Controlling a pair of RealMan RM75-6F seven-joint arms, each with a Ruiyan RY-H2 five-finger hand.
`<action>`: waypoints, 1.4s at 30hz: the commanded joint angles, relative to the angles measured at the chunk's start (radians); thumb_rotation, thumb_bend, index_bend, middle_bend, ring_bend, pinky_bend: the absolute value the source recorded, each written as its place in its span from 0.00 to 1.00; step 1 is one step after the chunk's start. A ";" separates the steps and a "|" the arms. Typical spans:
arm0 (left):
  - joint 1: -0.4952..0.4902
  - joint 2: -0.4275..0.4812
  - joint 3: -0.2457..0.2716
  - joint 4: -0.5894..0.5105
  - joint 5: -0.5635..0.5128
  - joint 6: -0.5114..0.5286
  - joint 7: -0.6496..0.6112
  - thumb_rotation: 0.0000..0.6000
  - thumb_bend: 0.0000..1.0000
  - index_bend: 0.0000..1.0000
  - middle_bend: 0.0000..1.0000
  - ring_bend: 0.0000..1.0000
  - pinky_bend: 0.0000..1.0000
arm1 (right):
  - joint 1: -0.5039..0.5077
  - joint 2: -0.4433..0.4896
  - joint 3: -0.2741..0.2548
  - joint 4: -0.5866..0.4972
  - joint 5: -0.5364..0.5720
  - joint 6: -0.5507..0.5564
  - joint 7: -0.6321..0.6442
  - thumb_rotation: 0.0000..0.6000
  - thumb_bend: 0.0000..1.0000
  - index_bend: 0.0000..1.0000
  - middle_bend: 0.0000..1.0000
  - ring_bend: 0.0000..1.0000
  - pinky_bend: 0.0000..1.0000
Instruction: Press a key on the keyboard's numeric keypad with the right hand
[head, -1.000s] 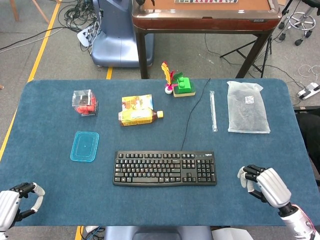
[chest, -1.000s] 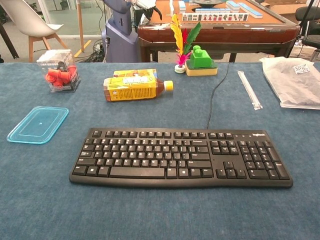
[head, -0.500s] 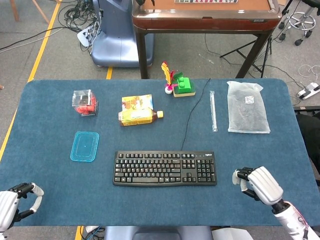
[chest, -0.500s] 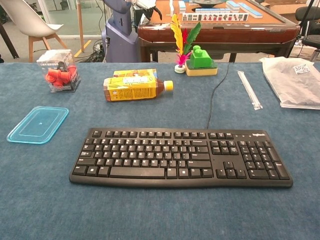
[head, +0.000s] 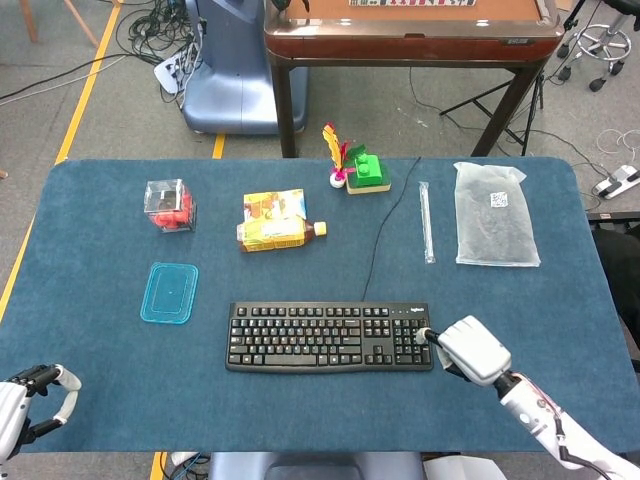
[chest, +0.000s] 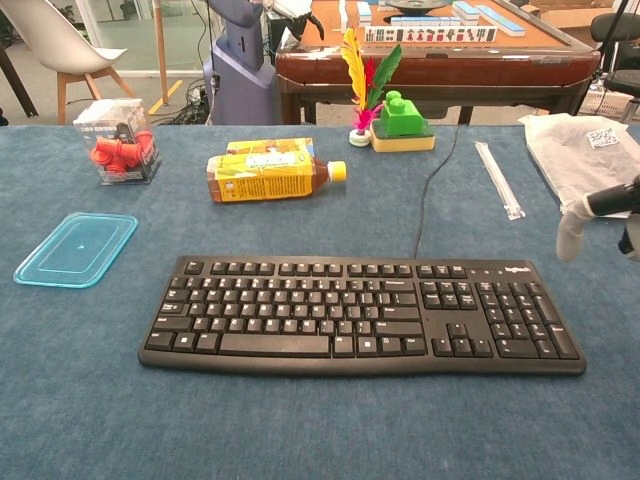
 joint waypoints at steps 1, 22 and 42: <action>0.001 0.002 -0.002 0.000 -0.003 0.001 -0.004 1.00 0.37 0.57 0.57 0.48 0.56 | 0.058 -0.021 0.038 -0.045 0.086 -0.093 -0.092 1.00 1.00 0.36 1.00 1.00 1.00; 0.007 0.015 -0.012 0.001 -0.018 0.010 -0.030 1.00 0.37 0.58 0.58 0.48 0.56 | 0.223 -0.127 0.095 -0.040 0.447 -0.279 -0.396 1.00 1.00 0.32 1.00 1.00 1.00; 0.011 0.021 -0.017 0.003 -0.021 0.014 -0.047 1.00 0.37 0.58 0.58 0.48 0.56 | 0.308 -0.209 0.052 0.022 0.616 -0.288 -0.485 1.00 1.00 0.32 1.00 1.00 1.00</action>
